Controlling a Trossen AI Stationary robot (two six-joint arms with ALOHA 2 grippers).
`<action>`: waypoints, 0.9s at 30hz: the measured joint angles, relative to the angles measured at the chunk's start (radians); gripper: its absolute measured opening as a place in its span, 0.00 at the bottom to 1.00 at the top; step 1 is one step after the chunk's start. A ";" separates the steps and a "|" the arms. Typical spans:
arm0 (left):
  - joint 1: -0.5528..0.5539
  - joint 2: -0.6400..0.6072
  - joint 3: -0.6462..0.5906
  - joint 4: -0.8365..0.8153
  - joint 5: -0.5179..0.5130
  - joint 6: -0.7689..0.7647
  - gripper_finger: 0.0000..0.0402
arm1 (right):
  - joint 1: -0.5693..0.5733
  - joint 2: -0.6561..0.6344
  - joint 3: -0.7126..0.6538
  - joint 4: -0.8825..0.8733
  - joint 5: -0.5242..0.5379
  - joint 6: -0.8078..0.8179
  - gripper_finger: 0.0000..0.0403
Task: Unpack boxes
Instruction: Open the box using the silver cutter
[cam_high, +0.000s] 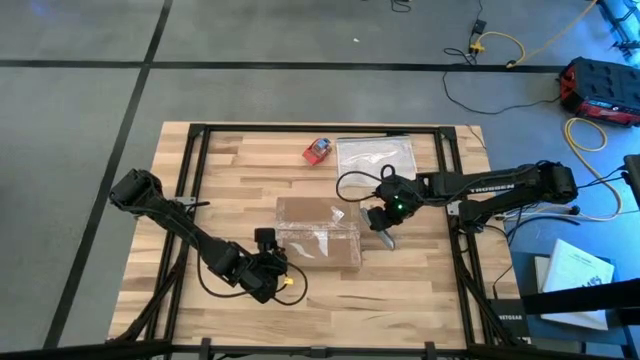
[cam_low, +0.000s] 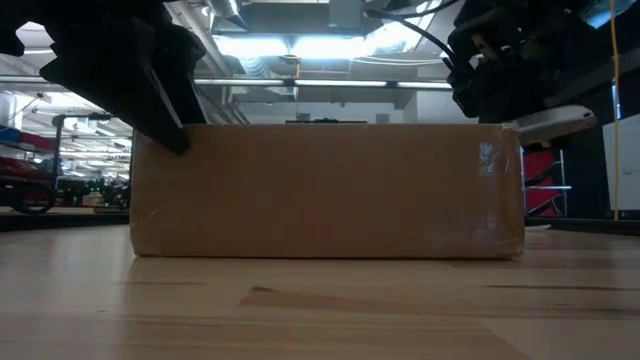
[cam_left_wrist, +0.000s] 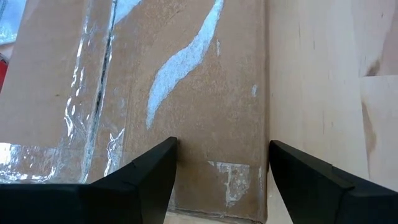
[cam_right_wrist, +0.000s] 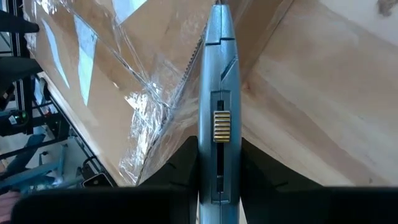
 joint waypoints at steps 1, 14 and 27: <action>0.000 0.000 0.000 0.000 0.000 0.000 0.59 | 0.000 0.000 0.000 0.000 -0.002 0.000 0.16; 0.002 0.000 0.000 0.002 0.002 0.000 0.59 | 0.000 0.000 -0.001 -0.013 -0.071 -0.001 0.15; 0.002 0.000 0.000 0.002 0.007 0.001 0.59 | 0.114 -0.001 -0.002 -0.021 -0.056 0.122 0.15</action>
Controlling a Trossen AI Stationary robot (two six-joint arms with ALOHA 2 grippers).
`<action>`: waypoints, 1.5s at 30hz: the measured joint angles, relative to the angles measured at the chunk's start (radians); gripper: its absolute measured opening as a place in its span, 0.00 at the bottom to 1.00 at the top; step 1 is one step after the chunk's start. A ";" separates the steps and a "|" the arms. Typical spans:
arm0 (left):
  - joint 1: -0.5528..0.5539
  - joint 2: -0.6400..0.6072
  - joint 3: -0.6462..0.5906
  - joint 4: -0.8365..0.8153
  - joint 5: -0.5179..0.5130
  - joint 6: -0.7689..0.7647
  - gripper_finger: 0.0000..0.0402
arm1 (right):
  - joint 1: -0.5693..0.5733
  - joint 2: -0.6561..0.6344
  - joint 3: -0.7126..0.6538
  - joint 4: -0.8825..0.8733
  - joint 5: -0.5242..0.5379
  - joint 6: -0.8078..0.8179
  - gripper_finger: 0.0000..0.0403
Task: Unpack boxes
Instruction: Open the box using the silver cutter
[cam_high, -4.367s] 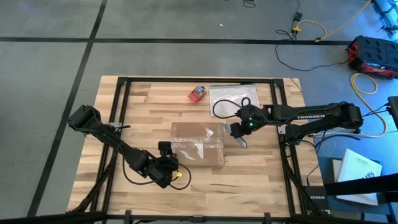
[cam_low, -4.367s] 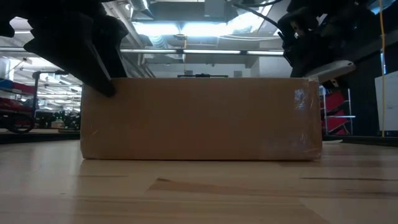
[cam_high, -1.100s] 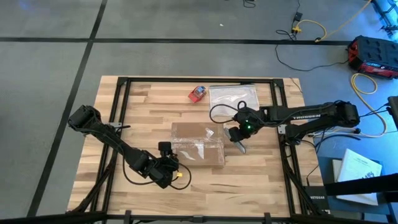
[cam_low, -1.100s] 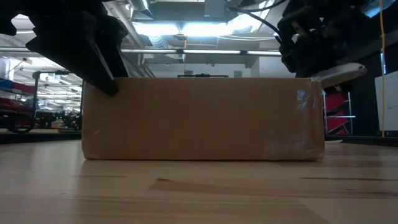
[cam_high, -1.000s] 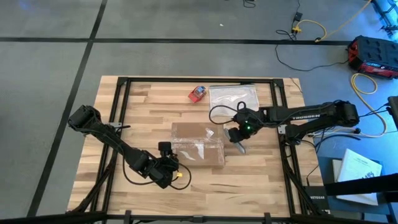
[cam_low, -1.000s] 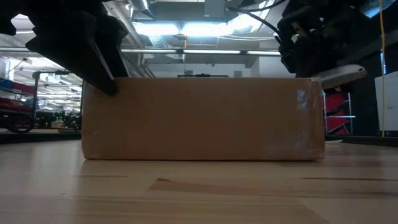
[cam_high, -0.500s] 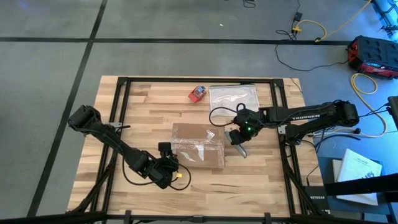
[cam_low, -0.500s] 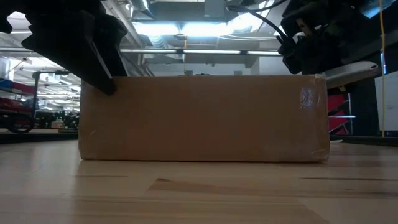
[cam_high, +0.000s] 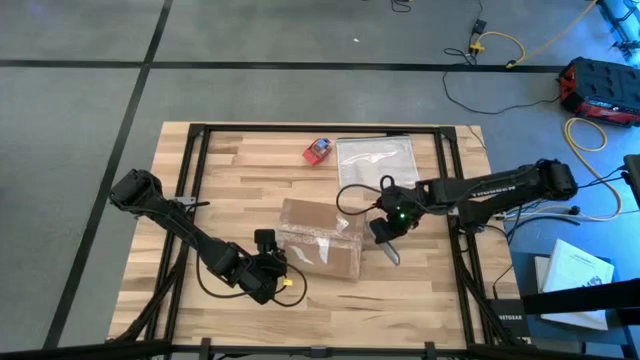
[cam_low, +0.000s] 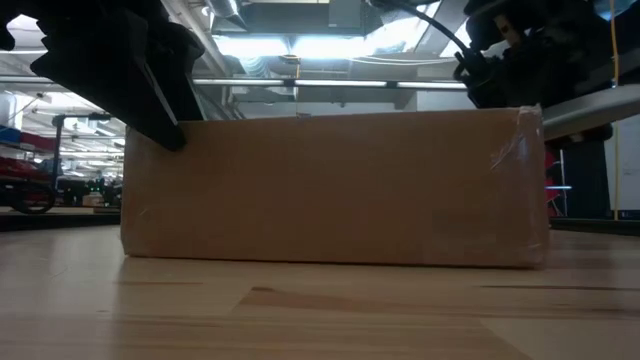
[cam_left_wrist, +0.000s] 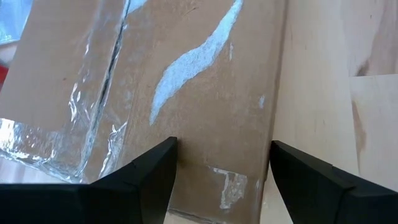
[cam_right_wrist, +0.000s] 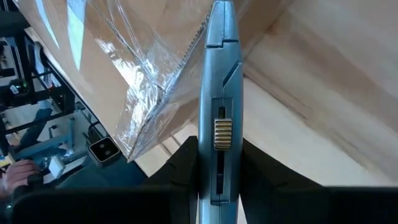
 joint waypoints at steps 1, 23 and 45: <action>0.000 0.000 0.000 0.000 0.000 0.000 0.59 | 0.008 0.000 0.000 0.002 0.008 0.008 0.15; 0.000 0.000 0.000 -0.002 -0.001 0.001 0.59 | 0.078 0.000 -0.001 0.045 0.027 0.118 0.15; 0.008 0.002 0.044 -0.021 -0.046 0.088 0.59 | 0.153 -0.002 0.000 0.031 0.093 0.152 0.15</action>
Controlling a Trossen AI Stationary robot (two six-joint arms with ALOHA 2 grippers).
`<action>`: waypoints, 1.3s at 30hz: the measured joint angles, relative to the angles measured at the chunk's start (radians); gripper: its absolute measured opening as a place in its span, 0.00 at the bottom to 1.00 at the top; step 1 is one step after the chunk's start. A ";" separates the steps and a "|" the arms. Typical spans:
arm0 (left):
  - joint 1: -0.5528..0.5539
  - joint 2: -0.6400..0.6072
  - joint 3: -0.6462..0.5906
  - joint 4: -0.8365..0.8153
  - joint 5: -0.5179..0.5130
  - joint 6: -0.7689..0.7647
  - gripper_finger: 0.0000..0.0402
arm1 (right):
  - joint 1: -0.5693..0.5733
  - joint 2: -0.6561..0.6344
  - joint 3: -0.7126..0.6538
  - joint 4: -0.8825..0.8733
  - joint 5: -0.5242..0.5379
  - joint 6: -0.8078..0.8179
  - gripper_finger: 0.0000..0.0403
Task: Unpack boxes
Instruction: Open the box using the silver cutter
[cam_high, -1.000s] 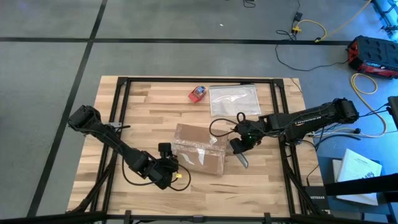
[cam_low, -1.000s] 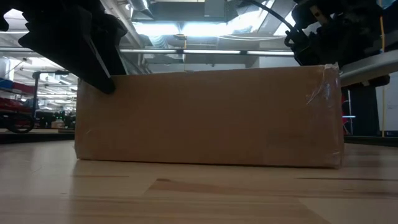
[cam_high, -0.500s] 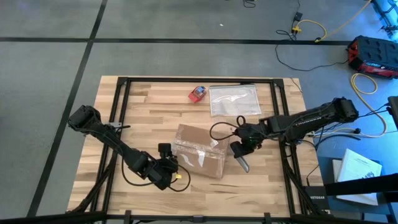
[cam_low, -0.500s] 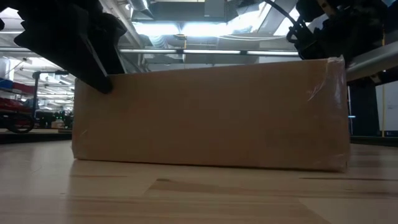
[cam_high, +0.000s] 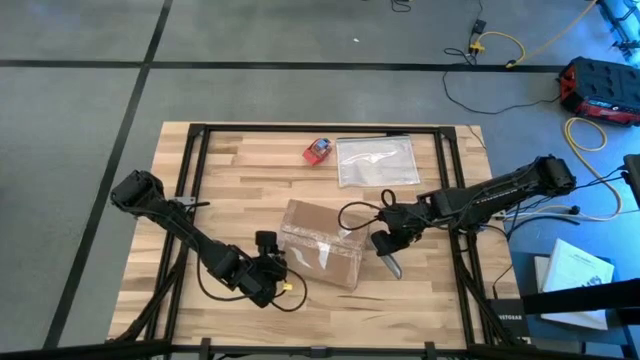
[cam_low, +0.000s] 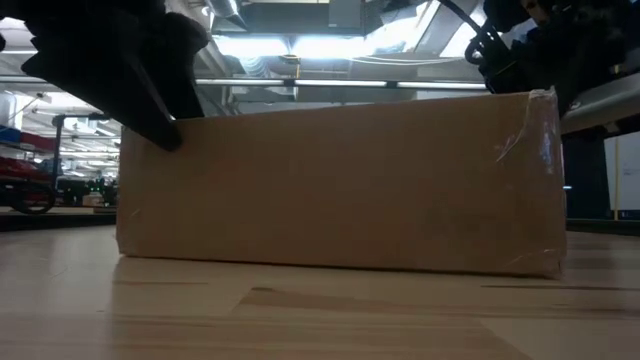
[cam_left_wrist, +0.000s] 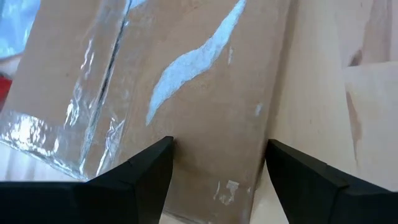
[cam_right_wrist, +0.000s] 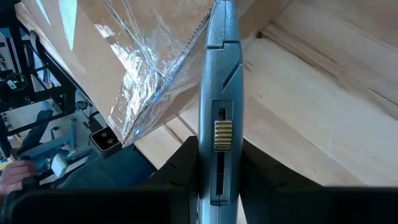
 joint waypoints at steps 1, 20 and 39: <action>0.003 0.001 0.008 -0.003 -0.003 0.013 0.59 | 0.000 0.000 0.000 -0.003 0.005 -0.003 0.15; 0.081 0.001 0.053 0.008 -0.061 0.088 0.58 | -0.088 -0.050 0.001 -0.085 0.061 -0.075 0.15; 0.082 -0.003 0.130 -0.019 -0.061 0.054 0.58 | 0.102 -0.156 0.001 -0.236 0.210 0.088 0.15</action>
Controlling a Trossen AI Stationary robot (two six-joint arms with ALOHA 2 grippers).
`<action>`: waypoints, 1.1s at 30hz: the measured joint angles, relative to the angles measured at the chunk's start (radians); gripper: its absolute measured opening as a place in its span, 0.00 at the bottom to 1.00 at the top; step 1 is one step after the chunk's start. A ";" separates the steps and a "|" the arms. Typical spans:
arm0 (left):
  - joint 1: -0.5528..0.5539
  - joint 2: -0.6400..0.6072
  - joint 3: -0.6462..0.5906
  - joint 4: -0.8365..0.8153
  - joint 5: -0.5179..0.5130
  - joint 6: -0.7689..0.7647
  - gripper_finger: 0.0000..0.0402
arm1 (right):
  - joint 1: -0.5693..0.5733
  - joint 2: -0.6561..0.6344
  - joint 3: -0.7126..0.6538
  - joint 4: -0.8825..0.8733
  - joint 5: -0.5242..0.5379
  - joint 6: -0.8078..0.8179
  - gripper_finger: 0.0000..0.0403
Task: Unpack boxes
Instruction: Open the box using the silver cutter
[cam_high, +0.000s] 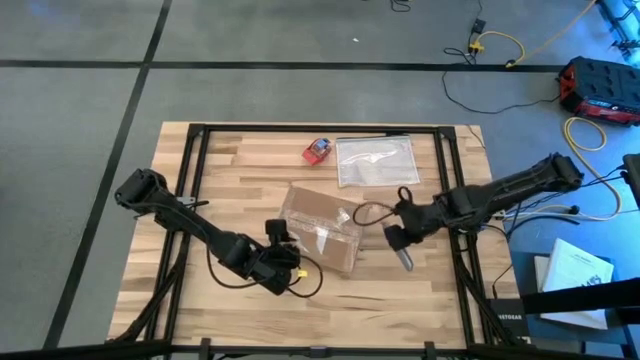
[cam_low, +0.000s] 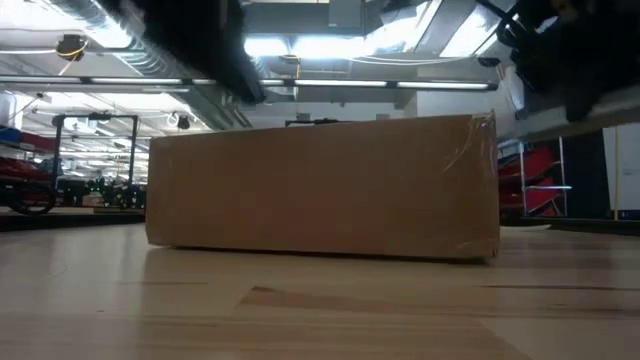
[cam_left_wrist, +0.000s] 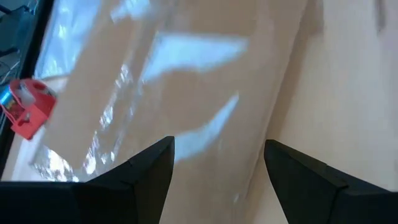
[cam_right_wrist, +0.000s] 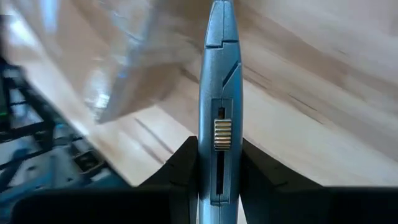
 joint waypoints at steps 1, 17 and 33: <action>0.003 0.000 0.019 -0.001 -0.006 0.014 0.58 | 0.015 0.010 0.000 0.001 0.010 0.006 0.15; 0.043 0.000 0.109 0.029 -0.056 0.059 0.58 | 0.154 0.357 0.000 0.043 0.071 0.033 0.15; 0.037 0.000 0.109 0.028 -0.054 0.085 0.58 | 0.154 0.460 0.003 0.058 0.099 0.001 0.21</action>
